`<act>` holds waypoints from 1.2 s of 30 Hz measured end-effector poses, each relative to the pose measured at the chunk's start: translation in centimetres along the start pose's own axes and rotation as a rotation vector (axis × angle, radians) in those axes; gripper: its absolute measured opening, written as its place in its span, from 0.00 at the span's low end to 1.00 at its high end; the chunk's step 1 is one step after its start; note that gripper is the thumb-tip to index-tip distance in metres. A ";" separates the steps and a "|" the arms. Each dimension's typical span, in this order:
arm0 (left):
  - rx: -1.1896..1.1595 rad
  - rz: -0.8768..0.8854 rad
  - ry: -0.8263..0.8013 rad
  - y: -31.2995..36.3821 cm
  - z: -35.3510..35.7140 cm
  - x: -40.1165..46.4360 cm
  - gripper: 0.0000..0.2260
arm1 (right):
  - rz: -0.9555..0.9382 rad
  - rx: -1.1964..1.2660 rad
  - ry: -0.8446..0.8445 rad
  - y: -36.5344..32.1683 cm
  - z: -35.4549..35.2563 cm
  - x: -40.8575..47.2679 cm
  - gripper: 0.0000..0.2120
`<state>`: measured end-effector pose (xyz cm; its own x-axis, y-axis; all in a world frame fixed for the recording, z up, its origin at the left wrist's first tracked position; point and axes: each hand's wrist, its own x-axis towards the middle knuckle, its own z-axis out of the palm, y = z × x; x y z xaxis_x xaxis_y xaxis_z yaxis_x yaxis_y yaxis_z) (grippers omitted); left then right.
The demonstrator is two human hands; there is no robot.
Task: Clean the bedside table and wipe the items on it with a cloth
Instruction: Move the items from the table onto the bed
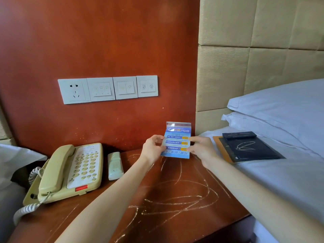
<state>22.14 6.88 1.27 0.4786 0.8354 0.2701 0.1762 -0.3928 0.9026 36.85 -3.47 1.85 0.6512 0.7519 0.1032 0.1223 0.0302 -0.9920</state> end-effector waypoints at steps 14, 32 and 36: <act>-0.070 0.162 -0.108 4.4 11.6 -0.6 0.15 | -0.137 -0.166 0.215 -1.1 -12.5 0.3 0.22; -0.047 0.201 -0.347 5.9 21.9 0.0 0.20 | -0.111 -0.184 0.131 1.0 -22.7 1.1 0.23; -0.084 0.130 -0.383 5.5 22.4 0.5 0.22 | -0.089 -0.213 0.145 1.3 -22.7 2.6 0.22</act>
<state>42.61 -3.44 -1.12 0.7806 0.5714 0.2533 0.0304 -0.4395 0.8977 55.71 -16.38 2.49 0.7298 0.6495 0.2134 0.3282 -0.0590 -0.9428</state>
